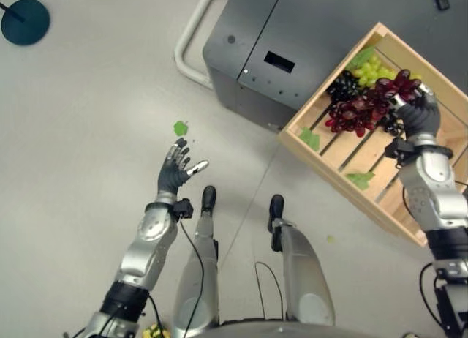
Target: Pick up the fruits from the basket on one side to the basket on the other side
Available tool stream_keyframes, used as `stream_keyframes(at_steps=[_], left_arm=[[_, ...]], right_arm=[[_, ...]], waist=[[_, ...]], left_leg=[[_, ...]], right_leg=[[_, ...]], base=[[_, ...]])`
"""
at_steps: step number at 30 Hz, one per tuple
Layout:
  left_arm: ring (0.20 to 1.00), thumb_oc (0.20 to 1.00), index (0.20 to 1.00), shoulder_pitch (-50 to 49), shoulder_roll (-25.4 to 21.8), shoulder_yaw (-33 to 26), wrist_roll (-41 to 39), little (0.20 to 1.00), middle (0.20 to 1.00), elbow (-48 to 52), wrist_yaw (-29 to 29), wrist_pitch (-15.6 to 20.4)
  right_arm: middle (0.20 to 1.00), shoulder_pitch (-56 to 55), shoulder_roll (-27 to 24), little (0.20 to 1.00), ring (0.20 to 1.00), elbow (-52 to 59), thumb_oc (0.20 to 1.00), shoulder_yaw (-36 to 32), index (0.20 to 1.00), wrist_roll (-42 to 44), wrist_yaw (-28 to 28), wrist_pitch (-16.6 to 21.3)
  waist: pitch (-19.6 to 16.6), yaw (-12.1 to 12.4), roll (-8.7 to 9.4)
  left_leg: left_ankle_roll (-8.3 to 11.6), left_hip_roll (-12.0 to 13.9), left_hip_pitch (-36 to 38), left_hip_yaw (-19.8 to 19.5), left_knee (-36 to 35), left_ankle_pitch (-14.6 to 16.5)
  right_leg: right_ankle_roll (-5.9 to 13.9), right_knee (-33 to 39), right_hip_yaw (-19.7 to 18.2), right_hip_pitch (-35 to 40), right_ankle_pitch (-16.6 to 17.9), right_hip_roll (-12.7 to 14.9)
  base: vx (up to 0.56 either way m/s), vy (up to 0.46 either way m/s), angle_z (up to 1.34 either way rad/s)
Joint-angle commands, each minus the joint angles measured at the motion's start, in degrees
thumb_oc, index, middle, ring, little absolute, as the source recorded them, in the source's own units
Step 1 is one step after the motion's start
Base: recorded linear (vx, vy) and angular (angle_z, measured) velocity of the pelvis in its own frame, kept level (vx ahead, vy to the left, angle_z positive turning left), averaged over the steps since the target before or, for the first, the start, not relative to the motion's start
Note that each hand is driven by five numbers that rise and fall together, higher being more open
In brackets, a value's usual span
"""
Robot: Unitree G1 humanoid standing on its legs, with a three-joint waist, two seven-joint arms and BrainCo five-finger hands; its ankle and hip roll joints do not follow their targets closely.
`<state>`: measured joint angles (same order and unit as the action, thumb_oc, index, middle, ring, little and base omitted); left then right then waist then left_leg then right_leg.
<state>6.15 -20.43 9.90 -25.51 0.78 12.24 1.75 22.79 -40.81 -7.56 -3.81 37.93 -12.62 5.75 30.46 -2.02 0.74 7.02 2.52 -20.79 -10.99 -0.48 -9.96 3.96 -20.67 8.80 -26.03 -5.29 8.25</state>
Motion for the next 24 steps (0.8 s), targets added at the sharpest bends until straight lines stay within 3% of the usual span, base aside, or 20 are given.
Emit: stream_keyframes(at_steps=[1, 24], left_arm=[[1.000, 1.000, 1.000, 0.7, -3.0, -2.1, 2.4, 1.000, 1.000, 4.4, -1.1, 1.7], [1.000, 1.000, 1.000, 10.2, -4.5, 2.7, 7.1, 1.000, 1.000, 0.2, -3.0, 0.7]], right_arm=[[0.200, 5.0, -2.9, 0.200, 0.200, 7.0, 0.200, -2.3, 0.200, 0.3, 1.4, 2.6], [0.200, 9.5, 2.2, 0.200, 0.200, 15.2, 0.200, 10.1, 0.200, -1.3, 8.0, -2.0]], waist=[[-0.7, 0.7, 5.77], [-8.9, 0.9, 8.34]], left_leg=[[-0.90, -1.1, 8.1, -0.6, 7.6, 15.1], [-1.66, -2.1, 11.5, 0.1, 10.7, 18.0]], right_leg=[[5.32, 12.9, -1.9, 5.6, 5.6, 2.7], [5.31, 15.0, -1.8, 12.8, 5.5, 2.7]], base=[[0.00, 0.000, 0.00], [0.00, 0.001, 0.00]])
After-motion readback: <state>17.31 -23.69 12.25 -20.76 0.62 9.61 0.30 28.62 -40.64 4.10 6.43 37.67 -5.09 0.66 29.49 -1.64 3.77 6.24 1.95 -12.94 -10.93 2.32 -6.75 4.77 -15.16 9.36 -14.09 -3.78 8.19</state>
